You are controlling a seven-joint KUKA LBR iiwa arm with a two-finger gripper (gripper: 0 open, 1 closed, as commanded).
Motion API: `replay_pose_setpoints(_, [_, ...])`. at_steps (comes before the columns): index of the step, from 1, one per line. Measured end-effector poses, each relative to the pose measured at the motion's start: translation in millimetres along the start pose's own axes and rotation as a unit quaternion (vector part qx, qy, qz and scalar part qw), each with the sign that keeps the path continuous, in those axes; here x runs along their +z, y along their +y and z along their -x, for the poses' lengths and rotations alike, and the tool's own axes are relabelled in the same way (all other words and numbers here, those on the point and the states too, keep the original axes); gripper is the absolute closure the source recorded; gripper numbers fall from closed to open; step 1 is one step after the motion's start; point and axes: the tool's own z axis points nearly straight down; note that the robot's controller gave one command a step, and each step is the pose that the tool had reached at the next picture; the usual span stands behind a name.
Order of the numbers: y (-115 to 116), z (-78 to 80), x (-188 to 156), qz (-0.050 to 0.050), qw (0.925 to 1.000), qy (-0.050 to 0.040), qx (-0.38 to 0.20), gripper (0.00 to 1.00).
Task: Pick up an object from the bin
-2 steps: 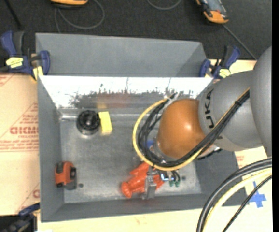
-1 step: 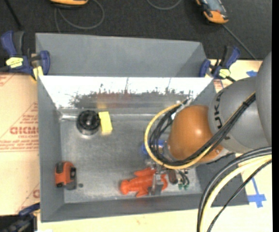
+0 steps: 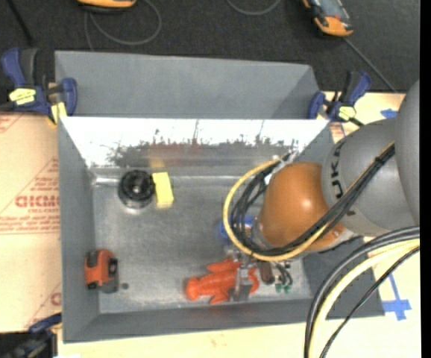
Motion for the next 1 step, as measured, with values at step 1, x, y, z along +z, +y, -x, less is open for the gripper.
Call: replay_pose_setpoints(1, [-25.4, 3.1, -135.5, 0.000, 1.0000, 0.0013, -0.004, 1.00])
